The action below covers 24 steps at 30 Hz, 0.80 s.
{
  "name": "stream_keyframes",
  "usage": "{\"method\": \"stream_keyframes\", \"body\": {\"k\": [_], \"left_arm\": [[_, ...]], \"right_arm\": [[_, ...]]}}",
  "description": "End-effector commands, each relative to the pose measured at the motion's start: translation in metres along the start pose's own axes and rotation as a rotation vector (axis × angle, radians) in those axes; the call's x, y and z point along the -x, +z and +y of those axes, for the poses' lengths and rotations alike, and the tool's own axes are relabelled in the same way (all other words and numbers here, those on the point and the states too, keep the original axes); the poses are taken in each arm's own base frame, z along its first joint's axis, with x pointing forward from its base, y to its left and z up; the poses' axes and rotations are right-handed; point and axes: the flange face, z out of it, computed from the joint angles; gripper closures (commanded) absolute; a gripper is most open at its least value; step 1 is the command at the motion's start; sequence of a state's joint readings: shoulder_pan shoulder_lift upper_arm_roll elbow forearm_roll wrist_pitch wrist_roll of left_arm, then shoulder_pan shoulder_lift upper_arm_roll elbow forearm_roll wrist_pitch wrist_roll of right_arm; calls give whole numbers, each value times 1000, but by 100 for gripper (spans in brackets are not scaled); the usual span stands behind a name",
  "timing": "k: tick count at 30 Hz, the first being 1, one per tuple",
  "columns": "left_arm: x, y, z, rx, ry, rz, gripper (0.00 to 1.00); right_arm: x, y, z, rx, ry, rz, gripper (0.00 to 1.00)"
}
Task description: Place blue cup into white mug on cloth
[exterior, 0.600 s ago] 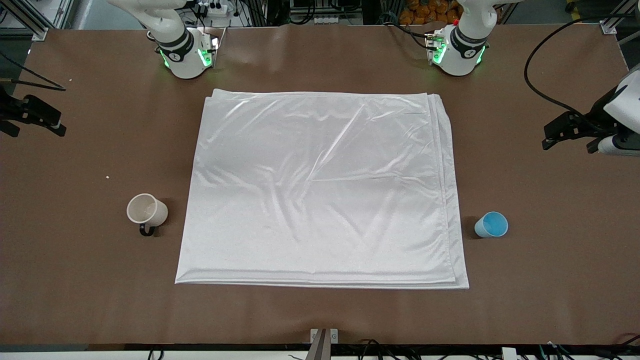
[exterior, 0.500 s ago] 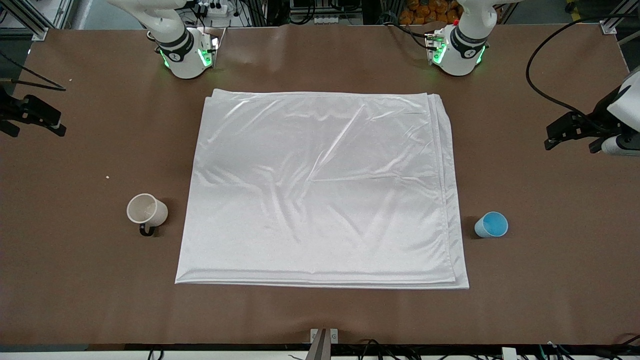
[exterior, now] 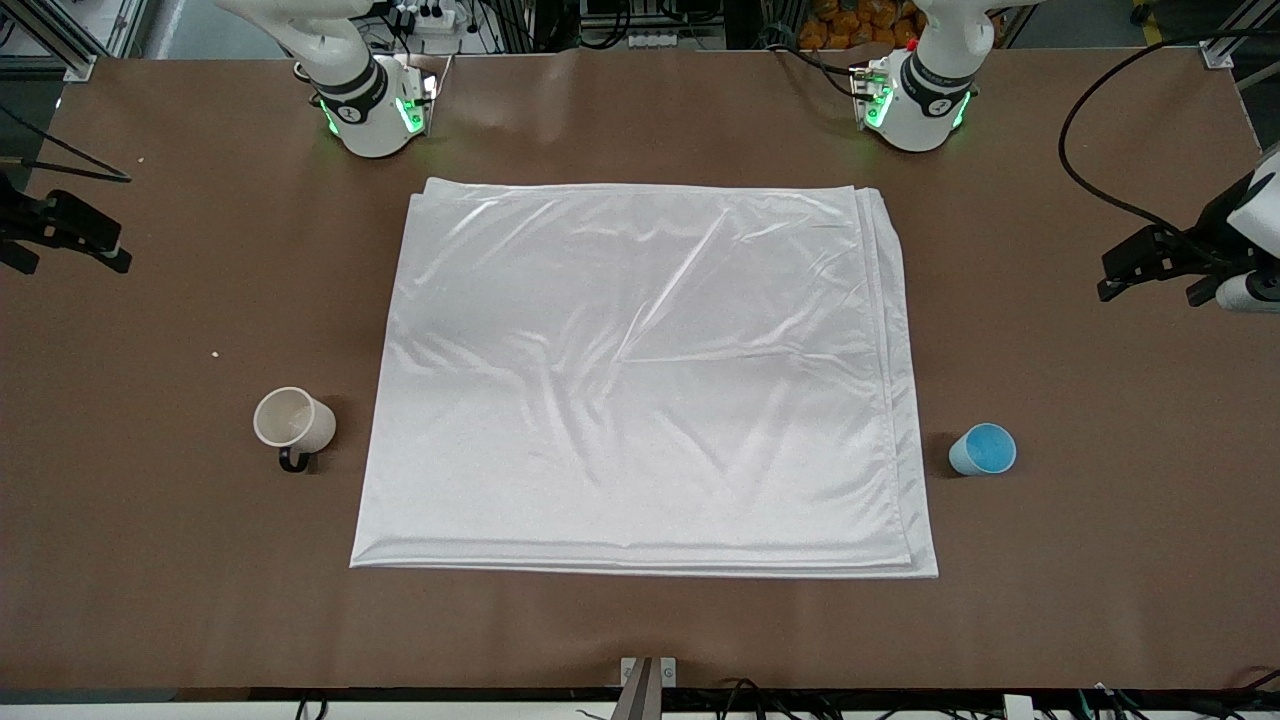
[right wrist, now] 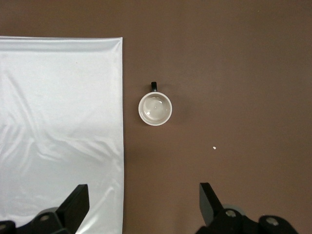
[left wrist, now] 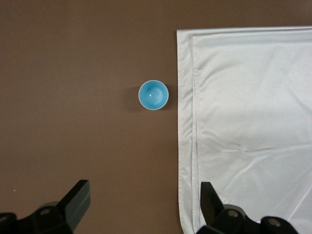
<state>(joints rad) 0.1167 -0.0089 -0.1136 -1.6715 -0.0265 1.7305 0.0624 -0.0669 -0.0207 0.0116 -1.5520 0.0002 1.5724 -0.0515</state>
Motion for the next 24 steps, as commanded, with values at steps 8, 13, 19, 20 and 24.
{"method": "stream_keyframes", "body": {"k": [8, 13, 19, 20, 24], "left_arm": [[-3, 7, -1, 13, 22, -24, 0], [-4, 12, -1, 15, 19, -41, 0], [-12, 32, -6, 22, 14, -69, 0], [-13, 36, -6, 23, 14, -72, 0], [-22, 58, -9, 27, 11, -85, 0]], "right_arm": [[-2, 14, 7, -3, 9, -12, 0], [-5, 32, 8, -4, 9, -32, 0], [-13, 66, 11, -7, 13, -68, 0], [-14, 72, 12, -8, 15, -76, 0], [-20, 91, 16, -12, 21, -110, 0]]}}
